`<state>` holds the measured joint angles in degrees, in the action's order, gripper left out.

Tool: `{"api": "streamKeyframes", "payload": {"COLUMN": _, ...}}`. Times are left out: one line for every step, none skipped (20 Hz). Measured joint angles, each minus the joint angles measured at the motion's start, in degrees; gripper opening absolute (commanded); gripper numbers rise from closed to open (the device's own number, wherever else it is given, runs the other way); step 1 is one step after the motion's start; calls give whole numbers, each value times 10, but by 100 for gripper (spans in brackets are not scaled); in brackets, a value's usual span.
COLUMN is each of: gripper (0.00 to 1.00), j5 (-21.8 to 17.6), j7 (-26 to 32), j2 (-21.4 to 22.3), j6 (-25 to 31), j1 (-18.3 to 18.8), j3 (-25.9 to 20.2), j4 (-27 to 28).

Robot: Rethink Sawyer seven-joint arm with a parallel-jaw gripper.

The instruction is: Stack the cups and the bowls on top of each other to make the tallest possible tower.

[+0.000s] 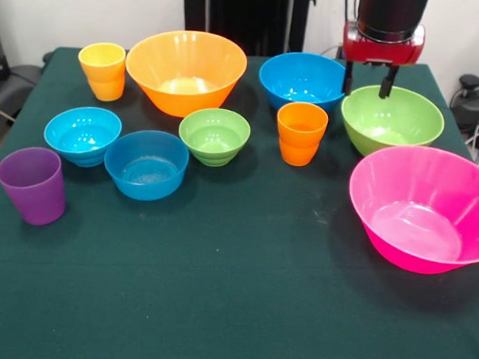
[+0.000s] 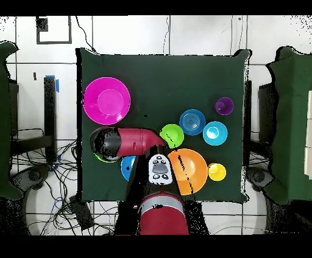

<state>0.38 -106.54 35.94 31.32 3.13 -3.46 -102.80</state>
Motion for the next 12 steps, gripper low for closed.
{"api": "streamKeyframes", "payload": {"gripper": 100, "j5": 0, "j7": 0, "j2": 3, "j6": 0, "j1": 0, "j3": 0, "j4": -1}}
{"api": "streamKeyframes", "payload": {"gripper": 100, "j5": 0, "j7": 0, "j2": 4, "j6": 0, "j1": 0, "j3": 0, "j4": -2}}
{"api": "streamKeyframes", "payload": {"gripper": 100, "j5": 0, "j7": 0, "j2": 9, "j6": 0, "j1": 0, "j3": 0, "j4": -4}}
{"api": "streamKeyframes", "payload": {"gripper": 100, "j5": 0, "j7": 0, "j2": 11, "j6": 0, "j1": 0, "j3": 0, "j4": -5}}
{"api": "streamKeyframes", "payload": {"gripper": 100, "j5": 0, "j7": 0, "j2": 15, "j6": 0, "j1": 0, "j3": 0, "j4": -8}}
{"api": "streamKeyframes", "payload": {"gripper": 100, "j5": 0, "j7": 0, "j2": 18, "j6": 0, "j1": 0, "j3": 0, "j4": -9}}
{"api": "streamKeyframes", "payload": {"gripper": 100, "j5": 0, "j7": 0, "j2": 21, "j6": 0, "j1": 0, "j3": -1, "j4": -11}}
{"api": "streamKeyframes", "payload": {"gripper": 100, "j5": 0, "j7": 0, "j2": 25, "j6": 0, "j1": 0, "j3": -1, "j4": -14}}
{"api": "streamKeyframes", "payload": {"gripper": 100, "j5": 0, "j7": 0, "j2": 28, "j6": 0, "j1": 0, "j3": -1, "j4": -16}}
{"api": "streamKeyframes", "payload": {"gripper": 100, "j5": 0, "j7": 0, "j2": 30, "j6": 0, "j1": 0, "j3": -1, "j4": -17}}
{"api": "streamKeyframes", "payload": {"gripper": 100, "j5": 0, "j7": 0, "j2": 32, "j6": 0, "j1": 0, "j3": -1, "j4": -19}}
{"api": "streamKeyframes", "payload": {"gripper": 100, "j5": 0, "j7": 0, "j2": 34, "j6": 0, "j1": 0, "j3": -1, "j4": -21}}
